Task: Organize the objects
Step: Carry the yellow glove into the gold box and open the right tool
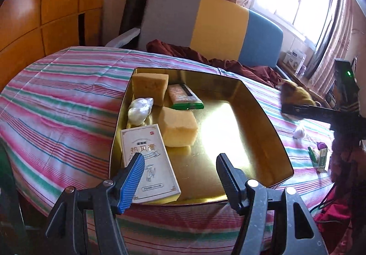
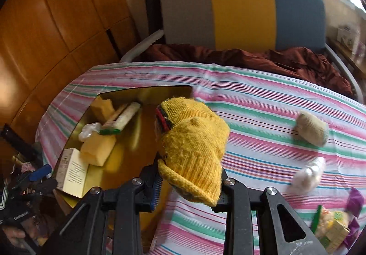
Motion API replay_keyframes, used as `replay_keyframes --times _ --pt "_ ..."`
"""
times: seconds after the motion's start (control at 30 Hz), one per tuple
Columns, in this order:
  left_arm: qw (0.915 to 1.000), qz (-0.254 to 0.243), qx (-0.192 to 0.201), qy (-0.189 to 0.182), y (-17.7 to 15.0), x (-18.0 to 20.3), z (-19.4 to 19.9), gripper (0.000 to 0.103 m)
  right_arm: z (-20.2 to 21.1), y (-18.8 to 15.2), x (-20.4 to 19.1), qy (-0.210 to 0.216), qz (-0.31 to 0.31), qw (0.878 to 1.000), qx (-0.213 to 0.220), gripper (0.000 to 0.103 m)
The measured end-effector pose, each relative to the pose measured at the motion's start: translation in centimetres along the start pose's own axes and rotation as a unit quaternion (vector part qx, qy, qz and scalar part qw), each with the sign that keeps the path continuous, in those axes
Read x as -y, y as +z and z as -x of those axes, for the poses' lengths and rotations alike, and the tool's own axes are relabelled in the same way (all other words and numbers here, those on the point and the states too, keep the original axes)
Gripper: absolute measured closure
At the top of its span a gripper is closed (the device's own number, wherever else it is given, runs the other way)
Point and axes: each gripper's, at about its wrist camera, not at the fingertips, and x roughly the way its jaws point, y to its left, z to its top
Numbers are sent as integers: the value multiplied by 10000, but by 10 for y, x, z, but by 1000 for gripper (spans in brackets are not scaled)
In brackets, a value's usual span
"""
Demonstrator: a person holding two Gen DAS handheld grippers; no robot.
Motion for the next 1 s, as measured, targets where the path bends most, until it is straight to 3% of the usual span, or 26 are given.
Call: replay_keyframes --times 0.17,0.4,0.53,0.63,0.7,1.0 --pt "9999 162 -27 -15 -2 -11 -2 37 -40 5 -50 215 205 9989 -356 70" --pt "9992 388 25 80 0 -26 -3 37 -80 -4 -77 416 104 9948 -927 70" --pt "9987 489 31 157 0 -33 -3 37 -94 -21 -99 858 214 9871 -1337 67" --pt "9984 530 38 216 0 -35 -3 37 -102 -39 -116 1558 299 9711 -1781 56" --pt "9982 564 51 199 0 -37 -3 37 -103 -48 -123 1683 372 9673 -1859 31" --pt "9984 450 229 256 3 -31 8 37 -68 -49 -104 1487 98 9808 -1257 18"
